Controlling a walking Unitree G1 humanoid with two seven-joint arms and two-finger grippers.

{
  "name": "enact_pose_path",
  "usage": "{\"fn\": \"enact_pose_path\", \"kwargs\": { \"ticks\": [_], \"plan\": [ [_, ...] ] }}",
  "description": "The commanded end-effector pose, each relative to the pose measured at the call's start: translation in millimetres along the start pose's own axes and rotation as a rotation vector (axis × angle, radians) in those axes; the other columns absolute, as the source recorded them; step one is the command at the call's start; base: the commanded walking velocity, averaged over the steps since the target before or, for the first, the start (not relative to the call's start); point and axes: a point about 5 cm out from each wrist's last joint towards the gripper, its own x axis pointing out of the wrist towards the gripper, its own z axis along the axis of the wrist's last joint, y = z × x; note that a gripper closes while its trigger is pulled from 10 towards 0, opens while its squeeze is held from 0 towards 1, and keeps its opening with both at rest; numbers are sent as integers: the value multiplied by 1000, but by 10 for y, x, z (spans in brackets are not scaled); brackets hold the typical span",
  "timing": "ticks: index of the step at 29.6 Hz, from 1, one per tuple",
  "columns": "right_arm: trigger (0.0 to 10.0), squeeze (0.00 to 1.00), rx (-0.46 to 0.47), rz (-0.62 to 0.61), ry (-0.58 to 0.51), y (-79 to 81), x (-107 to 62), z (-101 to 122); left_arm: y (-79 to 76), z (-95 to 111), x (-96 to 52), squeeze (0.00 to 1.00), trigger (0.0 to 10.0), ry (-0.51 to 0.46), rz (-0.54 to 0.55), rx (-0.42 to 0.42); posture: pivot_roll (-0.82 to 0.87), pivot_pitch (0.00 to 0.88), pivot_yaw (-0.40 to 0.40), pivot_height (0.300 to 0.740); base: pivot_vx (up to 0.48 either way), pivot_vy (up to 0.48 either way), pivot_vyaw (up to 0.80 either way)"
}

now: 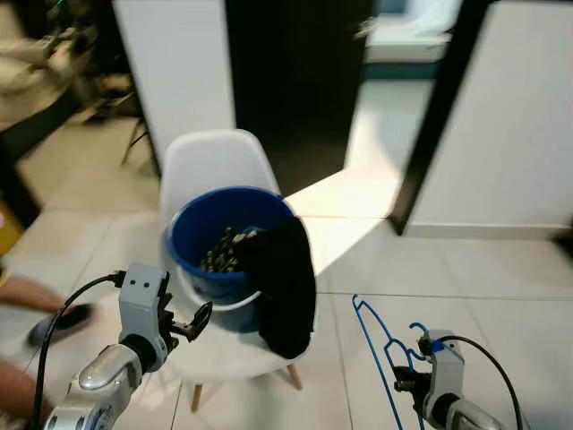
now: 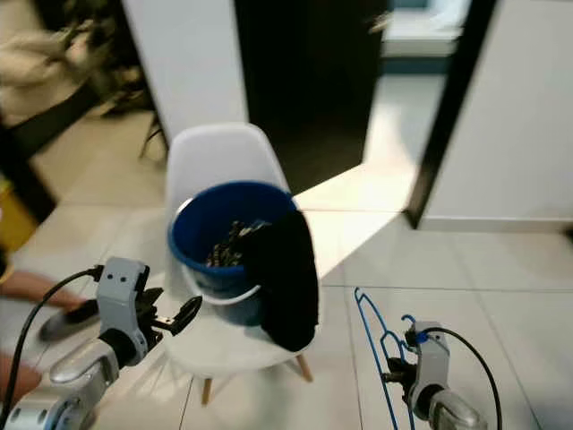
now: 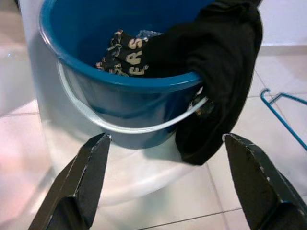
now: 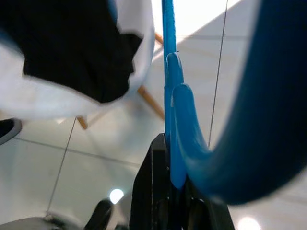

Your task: Hang hanger

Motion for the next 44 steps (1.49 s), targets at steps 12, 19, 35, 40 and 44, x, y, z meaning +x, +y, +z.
{"fn": "enact_pose_path", "kwargs": {
  "ticks": [12,19,35,40,44],
  "plan": [
    [10000,0,15,-31,9,-62,-26,-19,8,-23,21,0,10000,-44,-5,-18,-11,0,-28,740,0,-307,67],
    [10000,0,17,-27,18,-53,-24,-36,64,-71,-41,0,10000,-52,-28,53,-15,0,-26,740,0,0,0],
    [10000,0,22,-24,26,-49,-16,-33,313,-236,-137,0,10000,187,-107,830,-15,0,-24,740,0,0,0],
    [10000,0,27,-26,27,-47,-10,-26,359,-353,-50,0,10000,235,-131,1038,-19,0,-24,740,0,0,0],
    [10000,0,28,-26,26,-46,-8,-22,406,-375,-4,0,10000,250,-114,1125,-19,0,-24,740,0,0,0]
  ]
}}
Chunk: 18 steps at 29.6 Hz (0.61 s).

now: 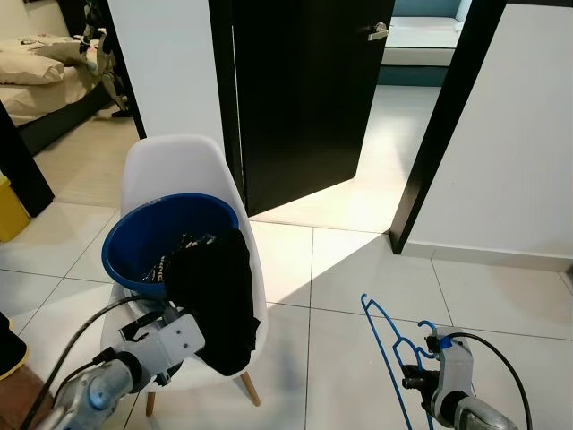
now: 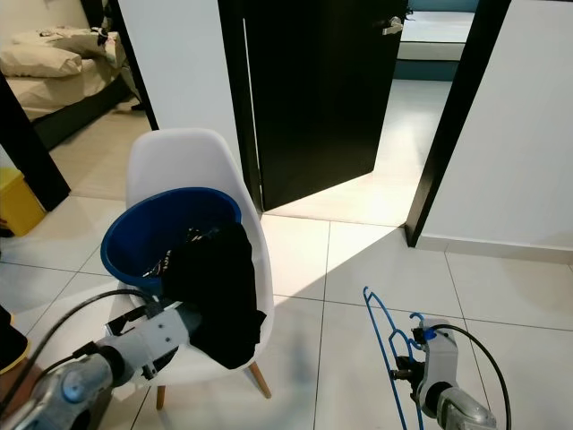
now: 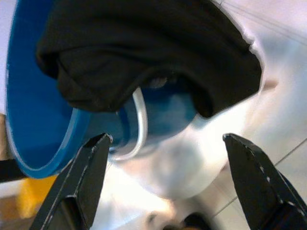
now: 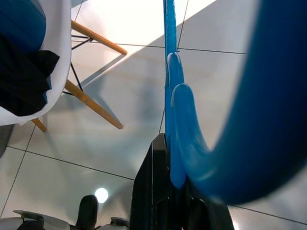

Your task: Hang hanger

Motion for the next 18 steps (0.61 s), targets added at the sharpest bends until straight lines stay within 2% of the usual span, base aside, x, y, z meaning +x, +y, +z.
{"fn": "enact_pose_path", "kwargs": {
  "ticks": [1,2,6,12,18],
  "plan": [
    [10000,0,15,-1,3,10,7,-6,49,-84,6,0,10000,34,21,80,-23,0,-22,740,0,0,0],
    [10000,0,16,-1,2,10,7,-4,74,-93,51,0,10000,38,44,125,-29,0,-21,740,0,0,0],
    [10000,0,19,-2,-2,7,2,1,166,-105,156,0,10000,47,125,190,-40,0,-21,740,0,0,0],
    [10000,0,16,0,-5,1,-8,11,324,-129,249,0,10000,74,253,187,-59,0,-23,740,0,0,0],
    [10000,0,13,2,-6,-12,-22,18,289,-102,359,0,10000,59,260,176,-75,0,-25,740,0,0,0]
  ]
}}
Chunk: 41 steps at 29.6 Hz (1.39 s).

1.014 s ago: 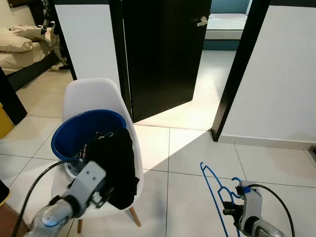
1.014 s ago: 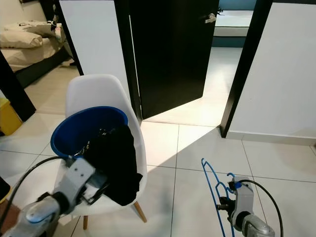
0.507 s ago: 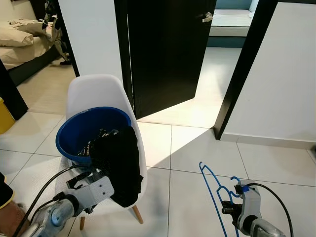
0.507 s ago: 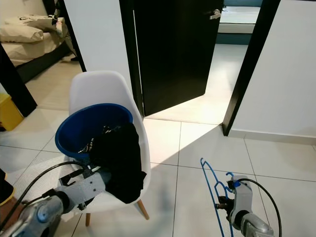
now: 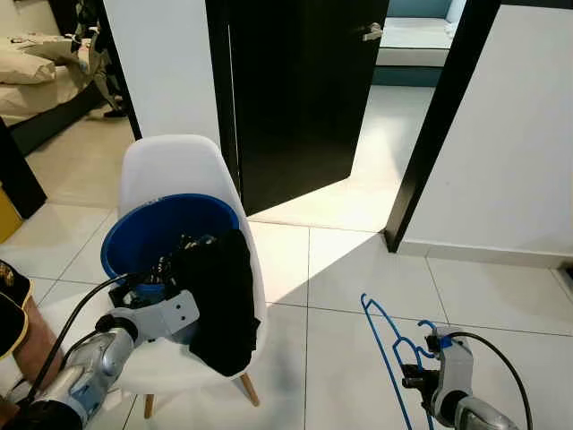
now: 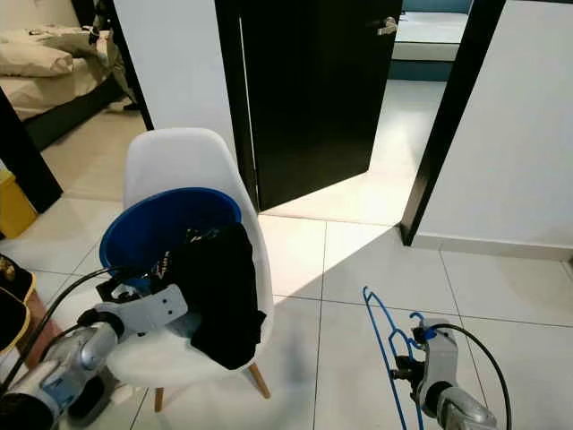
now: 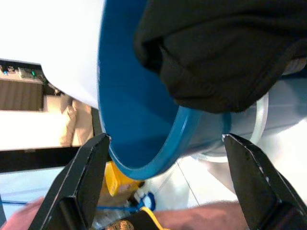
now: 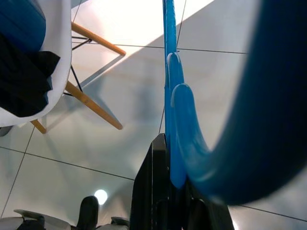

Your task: Hang hanger

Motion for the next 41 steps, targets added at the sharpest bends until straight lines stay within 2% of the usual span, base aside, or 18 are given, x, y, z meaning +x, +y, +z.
{"fn": "enact_pose_path", "kwargs": {
  "ticks": [1,4,7,21,22,23,24,25,38,41],
  "plan": [
    [10000,0,14,0,-5,-10,-11,6,-77,22,31,0,10000,-7,-17,20,-81,0,-24,740,0,0,0],
    [10000,0,15,-1,-4,-14,-14,5,-111,39,52,0,10000,-15,-27,18,-84,0,-24,740,0,0,0],
    [10000,0,16,-5,-1,-22,-21,-2,-207,75,73,0,10000,-34,-69,-1,-85,0,-24,740,0,0,0],
    [10000,0,15,-1,3,-40,-55,-27,-252,137,131,0,10000,-70,-51,-8,-99,0,-24,740,0,0,0],
    [10000,0,15,-2,2,-43,-60,-30,-258,160,142,0,9020,-81,-59,6,-102,0,-21,740,0,0,0],
    [10000,0,16,-3,2,-46,-63,-32,-255,172,148,0,2745,-88,-56,15,-104,0,-20,740,0,0,0],
    [10000,0,16,-3,2,-46,-63,-32,-255,172,148,0,2745,-88,-56,15,-104,0,-20,740,0,0,0],
    [10000,0,16,-3,1,-47,-66,-34,-252,180,153,0,0,-93,-55,20,-105,0,-19,740,0,0,0],
    [10000,0,17,-1,-2,-44,-80,-35,-226,205,175,0,0,-128,-43,41,-108,0,-18,740,0,0,0],
    [10000,0,17,2,-2,-34,-77,-35,-129,198,189,0,0,-137,-2,29,-103,0,-19,740,0,0,0]
  ]
}}
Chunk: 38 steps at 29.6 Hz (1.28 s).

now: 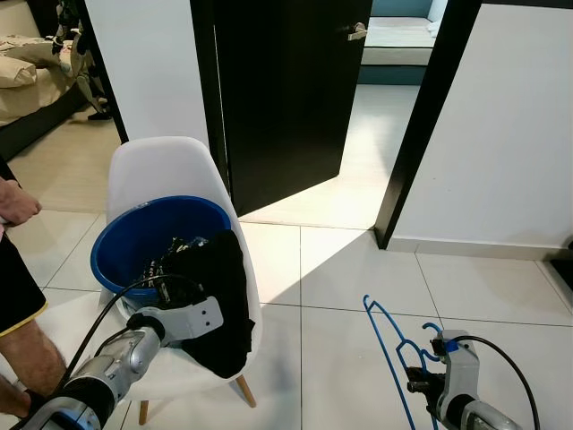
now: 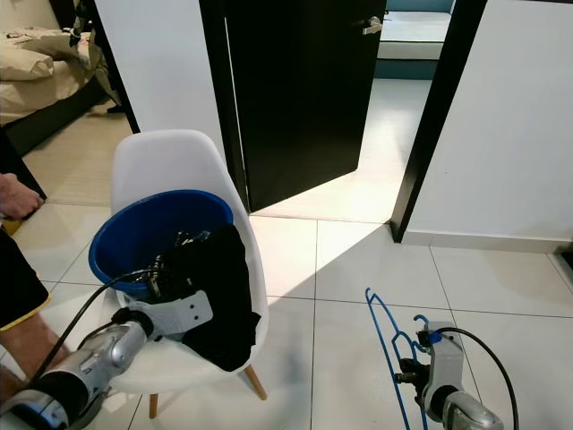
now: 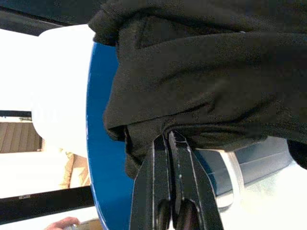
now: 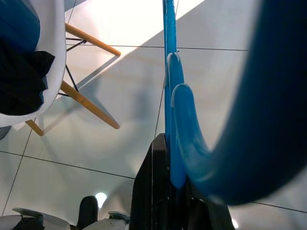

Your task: Hang hanger

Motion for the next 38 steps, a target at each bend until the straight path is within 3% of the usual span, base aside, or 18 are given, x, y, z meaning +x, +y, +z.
{"fn": "enact_pose_path", "kwargs": {
  "ticks": [1,6,7,8,10,17,18,20,21,24,27,30,31,32,33,35,36,38],
  "plan": [
    [10000,0,20,-2,-1,-5,-13,-16,59,-4,7,0,0,-10,23,5,-103,0,-19,740,0,0,0],
    [10000,0,19,3,-4,12,-7,-5,345,29,40,0,0,-45,127,-38,-99,0,-16,740,0,0,0],
    [10000,0,19,4,-5,19,-2,-1,587,59,35,0,0,-77,203,-59,-98,0,-15,740,0,0,0],
    [10000,0,19,4,-5,19,-2,-1,587,59,35,0,0,-77,203,-59,-98,0,-15,740,0,0,0],
    [10000,0,19,5,-6,27,4,0,889,106,9,0,0,-116,287,-61,-90,0,-13,740,0,0,0],
    [10000,0,20,6,-6,32,9,3,1233,184,-38,0,0,-152,383,-62,-82,0,-11,740,0,0,0],
    [10000,0,20,5,-7,36,16,7,1507,277,-90,0,0,-184,450,-64,-77,0,-7,740,0,0,0],
    [10000,0,20,5,-7,36,16,7,1507,277,-90,0,0,-184,450,-64,-77,0,-7,740,0,0,0],
    [10000,0,21,5,-9,45,28,17,1832,421,-157,0,0,-232,512,-111,-73,0,-5,740,0,0,0],
    [10000,0,21,5,-9,45,28,17,1832,421,-157,0,0,-232,512,-111,-73,0,-5,740,0,0,0],
    [10000,0,24,3,-16,74,63,38,2542,849,-414,0,1255,-441,603,-236,-67,0,1,740,0,0,0],
    [10000,0,24,3,-16,74,63,38,2542,849,-414,0,1255,-441,603,-236,-67,0,1,740,0,0,0],
    [10000,0,27,1,-20,75,74,48,2926,981,-615,0,4039,-532,704,-299,-63,0,2,740,0,0,0],
    [10000,0,27,0,-21,75,78,53,3069,1012,-702,0,4980,-556,748,-303,-63,0,3,740,0,0,0],
    [10000,0,28,0,-22,75,80,56,3155,1031,-761,0,4980,-571,775,-304,-63,0,3,740,0,0,0],
    [10000,0,29,0,-23,78,84,59,3229,1038,-823,0,6784,-573,805,-294,-64,0,4,740,0,0,0],
    [10000,0,29,0,-24,78,85,62,3285,1040,-858,0,8941,-581,821,-313,-63,0,6,740,0,0,0],
    [10000,0,30,-1,-25,78,86,64,3356,1052,-914,0,10000,-598,828,-353,-63,0,6,740,0,0,0]
  ]
}}
